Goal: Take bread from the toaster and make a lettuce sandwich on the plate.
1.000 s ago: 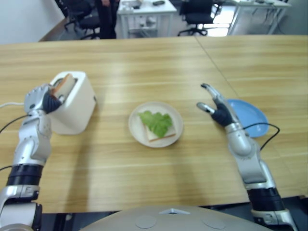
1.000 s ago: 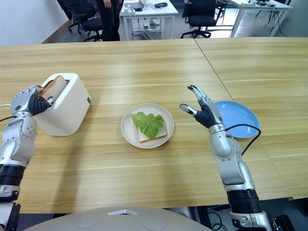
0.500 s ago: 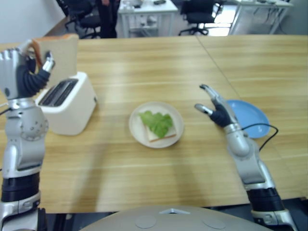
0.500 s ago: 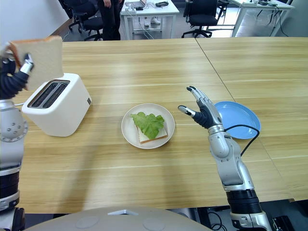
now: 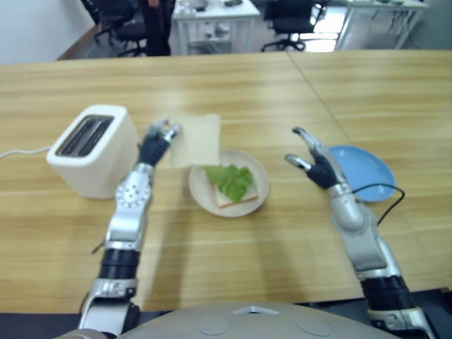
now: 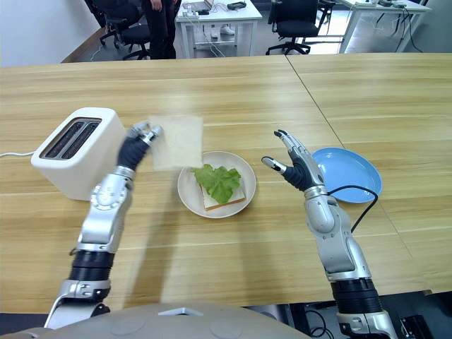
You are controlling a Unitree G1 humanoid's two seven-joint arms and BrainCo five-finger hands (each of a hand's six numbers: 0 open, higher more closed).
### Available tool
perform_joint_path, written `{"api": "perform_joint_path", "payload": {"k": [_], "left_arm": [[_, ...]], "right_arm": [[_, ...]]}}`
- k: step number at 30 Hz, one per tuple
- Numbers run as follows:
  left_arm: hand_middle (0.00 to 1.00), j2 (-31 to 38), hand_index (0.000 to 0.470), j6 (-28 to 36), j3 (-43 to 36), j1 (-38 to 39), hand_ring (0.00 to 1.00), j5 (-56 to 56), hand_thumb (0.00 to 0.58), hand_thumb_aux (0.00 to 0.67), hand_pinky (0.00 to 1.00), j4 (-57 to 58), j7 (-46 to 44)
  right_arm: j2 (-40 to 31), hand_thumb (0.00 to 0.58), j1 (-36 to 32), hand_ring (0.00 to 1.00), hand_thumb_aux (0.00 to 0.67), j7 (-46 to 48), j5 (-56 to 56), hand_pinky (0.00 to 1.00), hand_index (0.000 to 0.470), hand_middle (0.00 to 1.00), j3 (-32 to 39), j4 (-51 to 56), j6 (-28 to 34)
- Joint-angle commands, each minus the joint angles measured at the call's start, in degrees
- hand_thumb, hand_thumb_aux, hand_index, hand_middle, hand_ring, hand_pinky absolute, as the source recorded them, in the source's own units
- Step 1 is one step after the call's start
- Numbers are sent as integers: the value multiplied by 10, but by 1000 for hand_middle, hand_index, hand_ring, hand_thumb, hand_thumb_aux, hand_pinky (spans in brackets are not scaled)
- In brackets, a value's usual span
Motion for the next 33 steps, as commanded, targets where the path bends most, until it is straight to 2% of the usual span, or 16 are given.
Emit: {"api": "perform_joint_path", "payload": {"k": [1, 9, 21, 29, 33], "left_arm": [[1000, -25, 460, 12, -7, -40, 1000, -12, 580, 670, 1000, 111, -19], [1000, -51, 460, 2, -15, -95, 1000, -8, 580, 670, 1000, 237, -45], [1000, -47, 460, 3, -40, -86, 1000, 31, 580, 670, 1000, 172, -32], [1000, -46, 460, 4, -44, -87, 1000, 36, 580, 670, 1000, 175, -31], [1000, -40, 460, -5, -56, -102, 1000, 59, 580, 670, 1000, 222, -23]], "right_arm": [[2, 0, -1, 0, 0, -7, 3, 0, 0, 0, -1, 19, -3], [0, 0, -6, 0, 0, -15, -3, 0, 0, 0, 5, 34, -4], [-1, 0, -7, 0, 0, -18, -9, 0, 0, 0, 12, 43, -5], [-5, 0, -12, 0, 0, -18, -30, 0, 0, 0, 27, 47, -6], [-12, 0, -16, 0, 0, -22, -61, 0, 0, 0, 48, 44, -8]]}}
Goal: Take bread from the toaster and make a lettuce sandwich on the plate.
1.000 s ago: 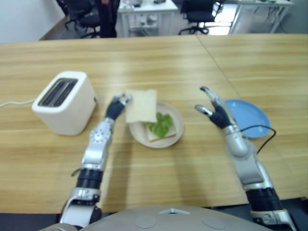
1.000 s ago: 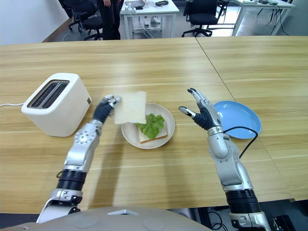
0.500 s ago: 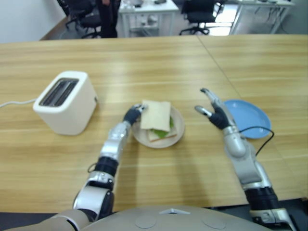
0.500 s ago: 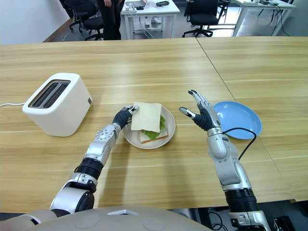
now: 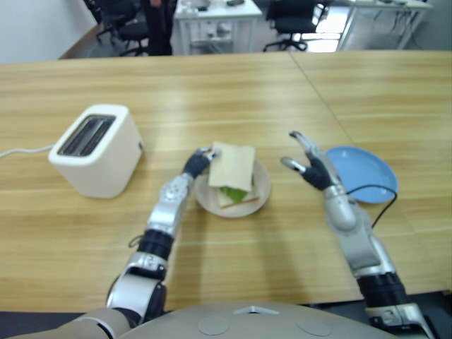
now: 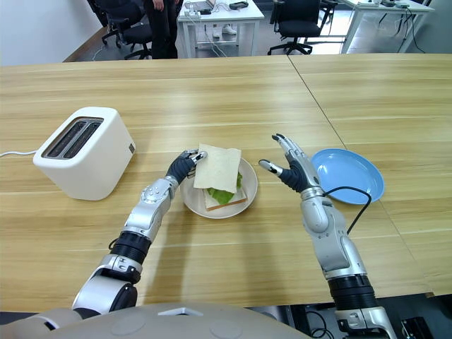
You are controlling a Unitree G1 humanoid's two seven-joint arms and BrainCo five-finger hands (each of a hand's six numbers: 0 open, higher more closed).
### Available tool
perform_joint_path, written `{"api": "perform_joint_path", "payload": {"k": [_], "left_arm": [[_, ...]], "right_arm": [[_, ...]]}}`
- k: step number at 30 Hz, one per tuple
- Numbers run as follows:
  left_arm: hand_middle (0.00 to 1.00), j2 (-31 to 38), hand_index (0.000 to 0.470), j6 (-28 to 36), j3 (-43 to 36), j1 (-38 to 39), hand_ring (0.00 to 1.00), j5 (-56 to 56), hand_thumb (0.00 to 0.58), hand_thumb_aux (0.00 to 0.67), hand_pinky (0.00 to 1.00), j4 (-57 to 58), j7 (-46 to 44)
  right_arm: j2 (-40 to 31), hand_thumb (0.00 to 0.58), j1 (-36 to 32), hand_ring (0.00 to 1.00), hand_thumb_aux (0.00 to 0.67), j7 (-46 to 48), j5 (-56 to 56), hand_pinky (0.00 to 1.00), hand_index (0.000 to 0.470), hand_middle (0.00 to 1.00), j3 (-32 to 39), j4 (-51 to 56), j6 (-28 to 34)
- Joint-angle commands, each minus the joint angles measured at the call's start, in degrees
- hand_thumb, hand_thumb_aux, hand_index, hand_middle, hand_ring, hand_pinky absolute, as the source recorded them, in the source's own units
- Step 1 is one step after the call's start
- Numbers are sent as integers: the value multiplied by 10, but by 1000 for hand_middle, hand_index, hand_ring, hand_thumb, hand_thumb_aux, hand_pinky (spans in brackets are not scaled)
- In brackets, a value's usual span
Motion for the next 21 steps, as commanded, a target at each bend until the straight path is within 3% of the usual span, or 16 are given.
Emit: {"api": "perform_joint_path", "payload": {"k": [1, 10, 21], "left_arm": [[1000, 10, 460, -6, -16, -17, 1000, 31, 580, 670, 1000, 61, 10], [1000, 22, 460, -37, -49, -49, 1000, 90, 580, 670, 1000, 223, 37], [1000, 30, 460, -73, -59, -63, 1000, 118, 580, 670, 1000, 277, 64]], "right_arm": [[-11, 0, -7, 0, 0, -3, -41, 0, 0, 0, 27, 2, -6], [-41, 0, -41, 0, 0, 5, -206, 0, 0, 0, 161, 15, -38], [-59, 0, -62, 0, 0, 85, -335, 0, 0, 0, 269, 28, -16]]}}
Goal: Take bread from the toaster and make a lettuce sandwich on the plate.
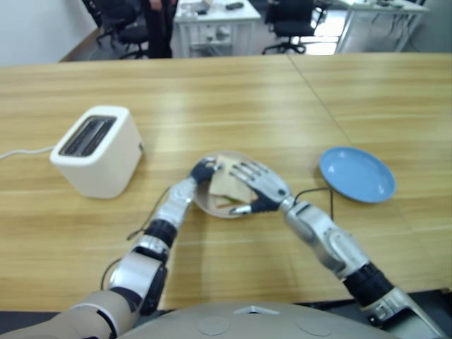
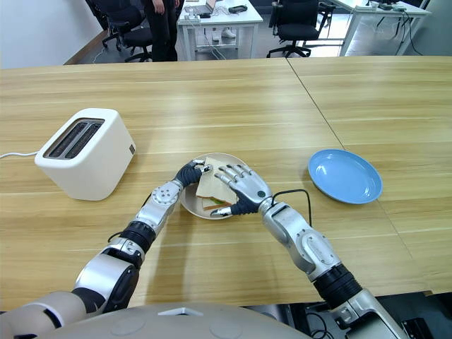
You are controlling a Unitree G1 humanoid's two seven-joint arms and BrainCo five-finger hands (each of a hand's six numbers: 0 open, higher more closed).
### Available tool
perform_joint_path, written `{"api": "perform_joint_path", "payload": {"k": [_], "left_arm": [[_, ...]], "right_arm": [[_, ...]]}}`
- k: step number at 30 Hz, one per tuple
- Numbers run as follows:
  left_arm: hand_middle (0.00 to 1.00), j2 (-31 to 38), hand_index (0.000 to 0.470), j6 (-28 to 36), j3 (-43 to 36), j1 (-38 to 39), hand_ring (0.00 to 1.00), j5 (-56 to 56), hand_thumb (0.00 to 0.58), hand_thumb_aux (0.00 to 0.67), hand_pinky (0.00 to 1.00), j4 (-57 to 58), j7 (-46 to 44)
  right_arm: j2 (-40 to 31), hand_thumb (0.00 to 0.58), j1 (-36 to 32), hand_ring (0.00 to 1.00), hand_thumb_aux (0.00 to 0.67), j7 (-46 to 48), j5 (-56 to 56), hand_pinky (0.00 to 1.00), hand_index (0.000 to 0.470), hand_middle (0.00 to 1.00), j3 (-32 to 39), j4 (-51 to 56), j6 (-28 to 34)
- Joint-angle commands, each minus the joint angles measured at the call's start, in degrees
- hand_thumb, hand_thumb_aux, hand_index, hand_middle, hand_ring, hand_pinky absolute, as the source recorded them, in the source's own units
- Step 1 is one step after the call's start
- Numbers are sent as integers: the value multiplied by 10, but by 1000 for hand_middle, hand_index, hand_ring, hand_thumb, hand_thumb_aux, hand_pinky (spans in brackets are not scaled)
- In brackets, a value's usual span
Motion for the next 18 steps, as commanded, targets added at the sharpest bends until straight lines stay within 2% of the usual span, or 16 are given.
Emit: {"api": "perform_joint_path", "payload": {"k": [1, 10, 11, 12, 13, 14, 15, 18], "left_arm": [[1000, 15, 460, 16, -9, 19, 1000, 21, 580, 670, 1000, 39, 8], [1000, 25, 460, 23, -28, 44, 1000, 38, 580, 670, 1000, -39, 2], [1000, 29, 372, 28, -33, 51, 1000, 44, 559, 541, 1000, -64, 1], [1000, 37, 372, 33, -37, 60, 1000, 54, 559, 541, 1000, -99, 4], [965, 46, 267, 39, -40, 69, 965, 65, 478, 389, 965, -139, 8], [380, 59, 114, 43, -45, 76, 380, 85, 251, 166, 380, -180, 19], [0, 74, 0, 48, -49, 81, 0, 115, 0, 0, 0, -222, 40], [0, 123, 0, 61, -41, 92, 0, 216, 0, 0, 0, -349, 121]], "right_arm": [[-6, 0, -9, 0, 0, 53, -25, 0, 0, 0, 29, 33, 11], [2, 0, 12, 0, 0, 193, -6, 0, 0, 0, 87, 159, 43], [2, 0, 15, 0, 0, 198, 1, 0, 0, 0, 88, 164, 44], [3, 0, 19, 0, 0, 201, 8, 0, 0, 0, 89, 166, 44], [3, 0, 22, 16, 0, 202, 13, 16, 0, 16, 89, 165, 44], [2, 0, 24, 16, 0, 201, 17, 16, 0, 16, 89, 164, 44], [2, 0, 25, 16, 0, 200, 19, 16, 0, 16, 89, 162, 45], [0, 0, 26, 20, 0, 195, 25, 20, 0, 20, 89, 160, 45]]}}
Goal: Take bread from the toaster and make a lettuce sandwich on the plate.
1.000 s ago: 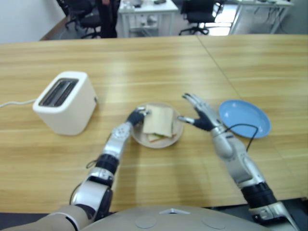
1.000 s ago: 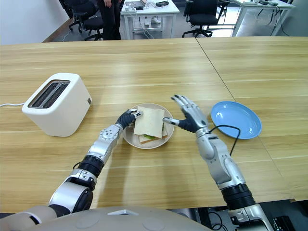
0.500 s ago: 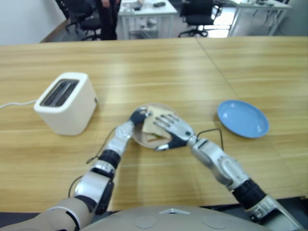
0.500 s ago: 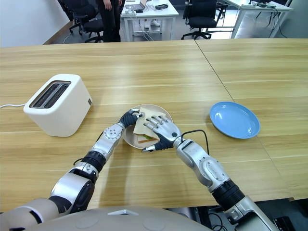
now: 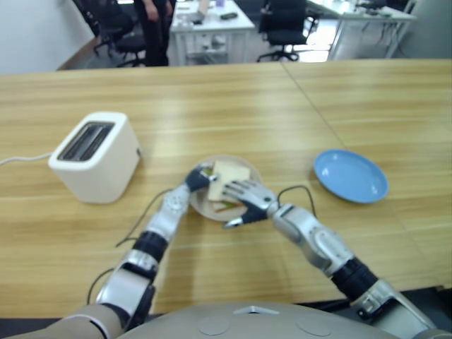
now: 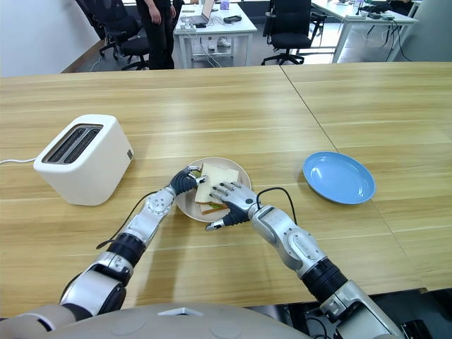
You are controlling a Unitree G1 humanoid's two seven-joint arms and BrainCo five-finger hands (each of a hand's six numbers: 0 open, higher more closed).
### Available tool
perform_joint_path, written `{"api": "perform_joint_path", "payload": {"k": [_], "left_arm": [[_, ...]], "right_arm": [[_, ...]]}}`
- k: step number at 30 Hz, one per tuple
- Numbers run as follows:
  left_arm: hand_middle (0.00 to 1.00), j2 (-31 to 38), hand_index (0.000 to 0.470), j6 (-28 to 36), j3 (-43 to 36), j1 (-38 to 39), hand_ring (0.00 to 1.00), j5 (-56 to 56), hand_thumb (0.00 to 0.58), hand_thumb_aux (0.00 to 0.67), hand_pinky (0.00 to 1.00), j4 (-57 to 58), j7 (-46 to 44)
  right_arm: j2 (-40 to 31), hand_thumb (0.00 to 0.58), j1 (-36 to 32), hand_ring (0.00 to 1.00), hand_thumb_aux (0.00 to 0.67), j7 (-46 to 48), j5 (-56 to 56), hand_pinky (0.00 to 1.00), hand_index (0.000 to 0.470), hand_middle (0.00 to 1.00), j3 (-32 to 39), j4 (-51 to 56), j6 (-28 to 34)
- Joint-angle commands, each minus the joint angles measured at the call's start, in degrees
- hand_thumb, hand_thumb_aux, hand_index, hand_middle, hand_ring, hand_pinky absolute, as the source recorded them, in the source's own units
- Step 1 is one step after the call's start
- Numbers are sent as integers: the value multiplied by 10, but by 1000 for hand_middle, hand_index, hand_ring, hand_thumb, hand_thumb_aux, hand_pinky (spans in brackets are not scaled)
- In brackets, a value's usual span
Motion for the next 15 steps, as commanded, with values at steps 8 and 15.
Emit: {"api": "perform_joint_path", "payload": {"k": [8, 15], "left_arm": [[0, 123, 0, 42, 73, 33, 0, 169, 0, 0, 0, -305, 116], [1000, 119, 460, -24, 60, 85, 1000, 54, 580, 670, 1000, -266, 11]], "right_arm": [[-23, 0, 48, 0, 0, 45, 19, 0, 0, 0, 26, 82, 9], [-4, 580, 23, 796, 670, -175, 71, 796, 460, 796, -66, -33, -85]]}}
